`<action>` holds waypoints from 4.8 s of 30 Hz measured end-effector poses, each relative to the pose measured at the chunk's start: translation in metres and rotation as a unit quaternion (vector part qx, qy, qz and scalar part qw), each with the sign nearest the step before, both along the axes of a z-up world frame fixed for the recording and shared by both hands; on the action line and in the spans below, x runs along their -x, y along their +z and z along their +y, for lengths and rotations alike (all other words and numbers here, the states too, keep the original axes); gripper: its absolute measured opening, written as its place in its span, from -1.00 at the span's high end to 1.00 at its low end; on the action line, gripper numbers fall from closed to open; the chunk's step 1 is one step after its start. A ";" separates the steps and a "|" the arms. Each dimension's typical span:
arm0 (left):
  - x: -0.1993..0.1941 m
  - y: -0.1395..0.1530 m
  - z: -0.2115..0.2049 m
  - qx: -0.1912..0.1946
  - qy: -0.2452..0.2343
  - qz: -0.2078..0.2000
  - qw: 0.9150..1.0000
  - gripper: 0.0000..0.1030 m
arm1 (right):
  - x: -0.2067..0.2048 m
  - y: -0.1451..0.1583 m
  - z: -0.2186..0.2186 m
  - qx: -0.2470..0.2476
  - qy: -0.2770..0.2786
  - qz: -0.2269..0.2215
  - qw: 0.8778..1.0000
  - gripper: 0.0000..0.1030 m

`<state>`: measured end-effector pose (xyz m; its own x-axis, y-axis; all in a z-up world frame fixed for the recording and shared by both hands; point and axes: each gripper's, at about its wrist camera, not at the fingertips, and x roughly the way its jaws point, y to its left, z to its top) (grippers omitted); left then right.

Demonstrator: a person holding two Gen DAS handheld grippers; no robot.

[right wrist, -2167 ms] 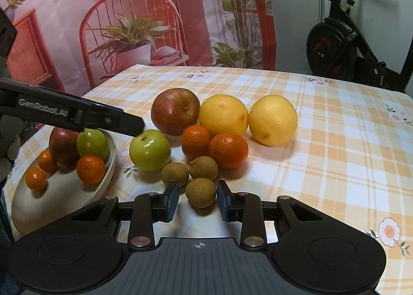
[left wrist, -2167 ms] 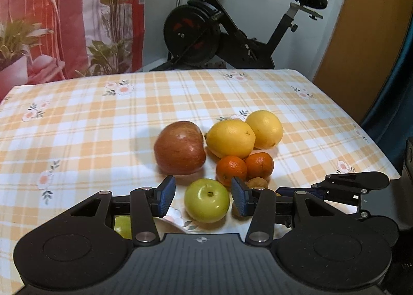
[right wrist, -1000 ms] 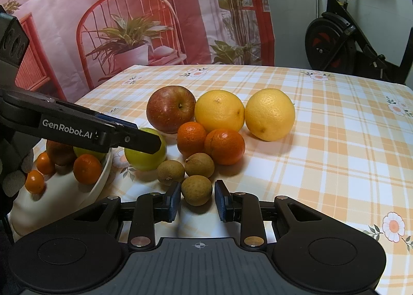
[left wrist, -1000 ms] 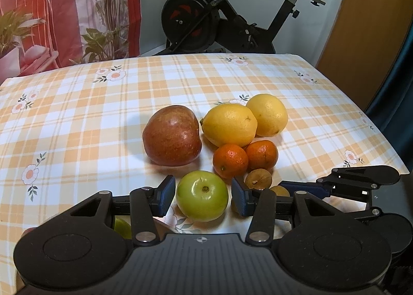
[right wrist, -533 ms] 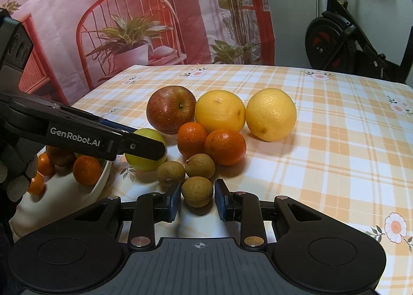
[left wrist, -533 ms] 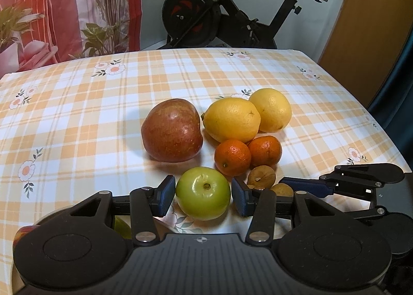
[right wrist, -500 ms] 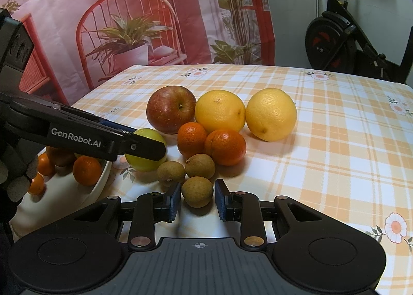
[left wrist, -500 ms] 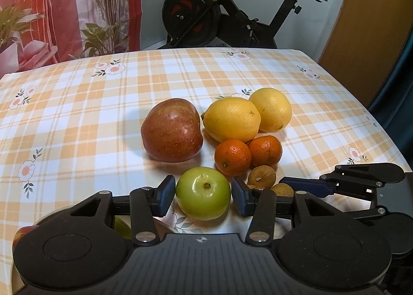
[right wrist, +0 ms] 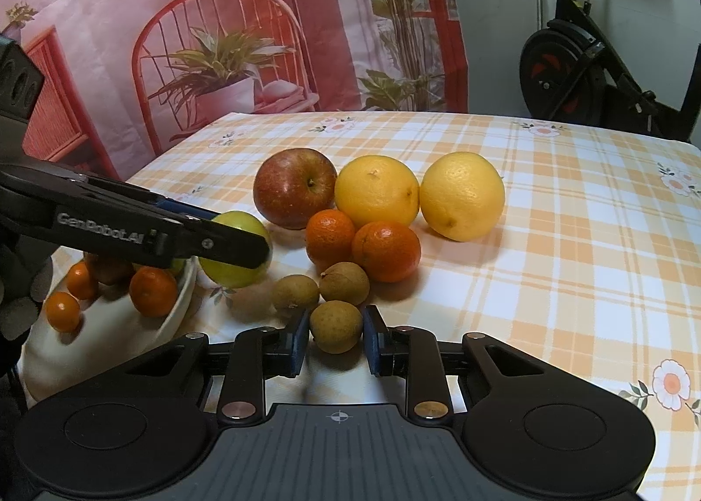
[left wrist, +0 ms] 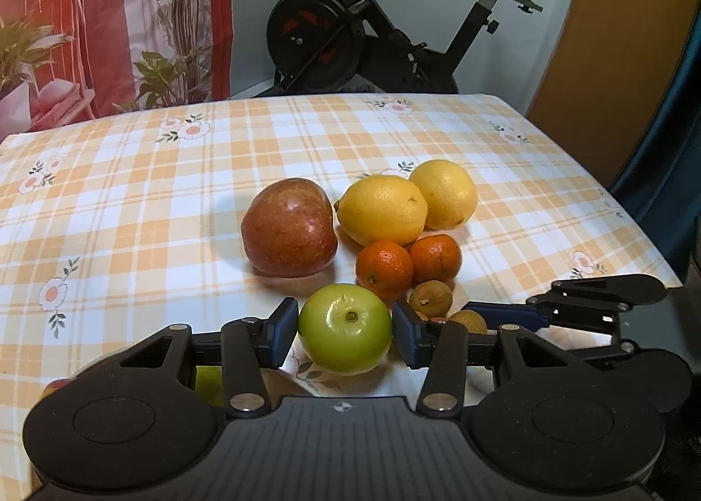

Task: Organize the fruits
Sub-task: 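Grasp the green apple with the left gripper while the right grasps a small brown fruit, then carry the green apple and brown fruit onto the plate and open both grippers, then move both grippers to the dark red apple and close the right gripper on it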

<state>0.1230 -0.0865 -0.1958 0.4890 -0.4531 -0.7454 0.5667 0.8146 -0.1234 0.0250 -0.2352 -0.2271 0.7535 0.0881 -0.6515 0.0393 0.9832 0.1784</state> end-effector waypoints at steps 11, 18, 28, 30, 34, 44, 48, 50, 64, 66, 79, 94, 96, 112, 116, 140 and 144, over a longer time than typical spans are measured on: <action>0.049 0.030 0.059 0.005 0.013 -0.008 1.000 0.03 | 0.003 0.028 0.029 -0.014 0.046 -0.031 0.998 0.53; 0.067 0.036 0.104 0.004 0.056 -0.008 0.998 0.03 | -0.010 0.037 0.067 -0.012 0.098 -0.030 0.995 0.53; 0.083 0.017 0.120 -0.007 0.057 0.008 0.998 0.03 | -0.031 0.040 0.107 -0.006 0.153 -0.013 0.988 0.53; 0.084 0.013 0.117 -0.014 0.048 0.009 0.999 0.03 | -0.037 0.040 0.115 -0.003 0.164 -0.008 0.986 0.53; 0.089 0.007 0.114 -0.029 0.032 0.013 0.999 0.03 | -0.048 0.038 0.128 0.002 0.182 -0.001 0.983 0.53; 0.098 -0.003 0.118 -0.041 0.028 0.024 0.998 0.03 | -0.065 0.026 0.151 0.006 0.216 0.025 0.976 0.53; 0.100 -0.003 0.119 -0.041 0.032 0.024 0.998 0.03 | -0.071 0.022 0.155 0.017 0.218 0.035 0.975 0.53; 0.101 -0.002 0.119 -0.043 0.031 0.024 0.998 0.03 | -0.073 0.019 0.156 0.022 0.220 0.040 0.975 0.53; 0.103 -0.004 0.119 -0.049 0.040 0.029 0.998 0.02 | -0.076 0.014 0.157 0.032 0.215 0.044 0.975 0.50; 0.103 -0.005 0.120 -0.047 0.041 0.034 0.997 0.02 | -0.075 0.015 0.155 0.030 0.213 0.042 0.976 0.50; 0.101 -0.004 0.120 -0.053 0.048 0.044 0.997 0.01 | -0.054 0.037 0.128 0.013 0.174 -0.004 0.985 0.49; 0.082 0.018 0.119 -0.010 0.068 0.021 0.997 0.01 | -0.042 0.050 0.076 0.030 0.110 -0.032 0.993 0.49; 0.074 0.023 0.117 -0.005 0.073 0.016 0.997 0.01 | -0.043 0.050 0.071 0.035 0.105 -0.031 0.993 0.49; -0.024 0.049 0.026 0.016 0.047 -0.012 0.999 0.01 | -0.067 0.047 0.040 0.067 0.077 -0.015 0.995 0.49; -0.047 0.033 -0.002 -0.002 0.036 0.001 0.999 0.01 | -0.068 0.046 0.034 0.068 0.071 -0.010 0.995 0.49; -0.095 0.008 0.032 0.019 0.094 0.041 0.995 -0.03 | -0.096 0.038 0.033 0.068 0.068 0.007 0.995 0.30; -0.102 0.004 0.047 0.028 0.113 0.046 0.992 -0.03 | -0.113 0.035 0.039 0.071 0.072 0.014 0.995 0.21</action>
<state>0.2245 -0.0396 -0.1920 0.5140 -0.3811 -0.7685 0.3547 0.9101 -0.2141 0.1376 -0.1960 -0.1920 0.7206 0.0995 -0.6862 -0.1014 0.9941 0.0376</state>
